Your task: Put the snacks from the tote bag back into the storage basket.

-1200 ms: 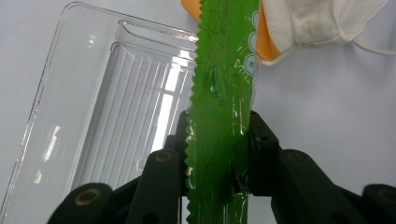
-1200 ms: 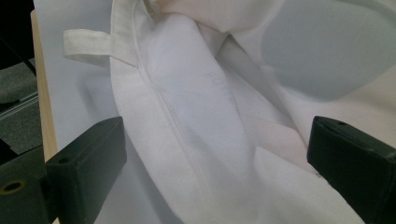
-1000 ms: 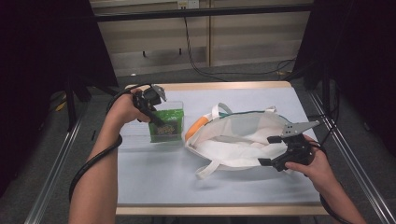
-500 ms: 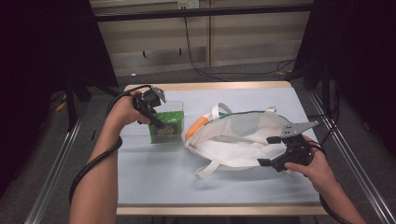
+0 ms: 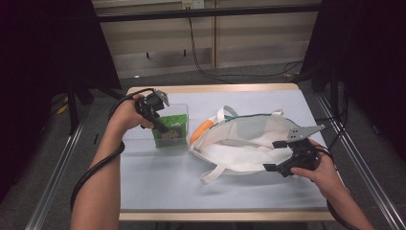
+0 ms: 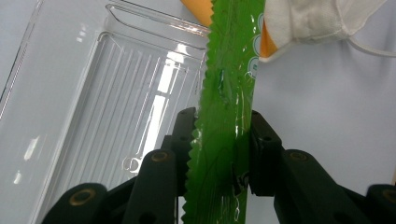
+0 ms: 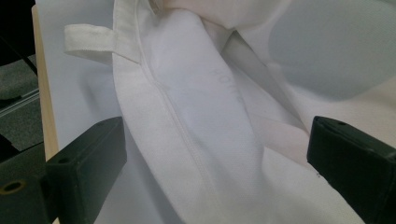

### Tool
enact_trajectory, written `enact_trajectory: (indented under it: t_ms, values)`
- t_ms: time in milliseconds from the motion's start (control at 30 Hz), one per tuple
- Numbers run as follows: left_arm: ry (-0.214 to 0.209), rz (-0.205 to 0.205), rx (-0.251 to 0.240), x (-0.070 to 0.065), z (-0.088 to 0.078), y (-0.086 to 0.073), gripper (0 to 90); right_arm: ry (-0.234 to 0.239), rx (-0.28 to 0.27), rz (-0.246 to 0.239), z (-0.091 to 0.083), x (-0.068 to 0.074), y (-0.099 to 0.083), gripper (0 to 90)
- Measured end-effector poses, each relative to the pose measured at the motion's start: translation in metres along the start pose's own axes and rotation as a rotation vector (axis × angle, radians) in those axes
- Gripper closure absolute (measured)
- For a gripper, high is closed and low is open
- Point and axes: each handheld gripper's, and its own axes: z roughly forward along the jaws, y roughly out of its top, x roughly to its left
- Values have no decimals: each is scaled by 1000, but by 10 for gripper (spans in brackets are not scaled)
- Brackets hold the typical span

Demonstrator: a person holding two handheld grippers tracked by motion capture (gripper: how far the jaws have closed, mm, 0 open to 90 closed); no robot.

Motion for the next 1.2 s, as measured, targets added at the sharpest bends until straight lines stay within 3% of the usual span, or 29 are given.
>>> enact_trajectory:
  t_ms: [500, 567, 733, 900, 967, 1000, 1067, 1100, 1200]
  values:
    - [-8, -47, -8, -2, 3, -1, 641, -2, 5, 2, 1, 1, 0, 43]
    - [-4, -47, -8, -1, 3, -1, 616, -3, 5, 1, 1, 1, 0, 43]
    - [-4, -104, -9, -1, 2, -3, 510, -1, 4, -2, 1, 1, 1, 43]
    - [3, -128, -7, 0, -1, -7, 444, 2, 4, -5, 2, 1, 1, 43]
    - [8, -161, -20, 0, -2, -9, 413, 2, 5, -6, 2, 1, 1, 43]
    - [6, -150, -10, 1, -4, -10, 403, 2, 5, -7, 2, 1, 1, 43]
    - [13, -188, -29, -1, -4, -12, 373, 4, 4, -4, 2, 2, 2, 43]
    - [24, -173, -16, 0, -5, -12, 355, 2, 5, -8, 3, 2, 2, 43]
    - [27, -198, -31, -1, -5, -16, 312, 3, 6, -7, 3, 3, 3, 43]
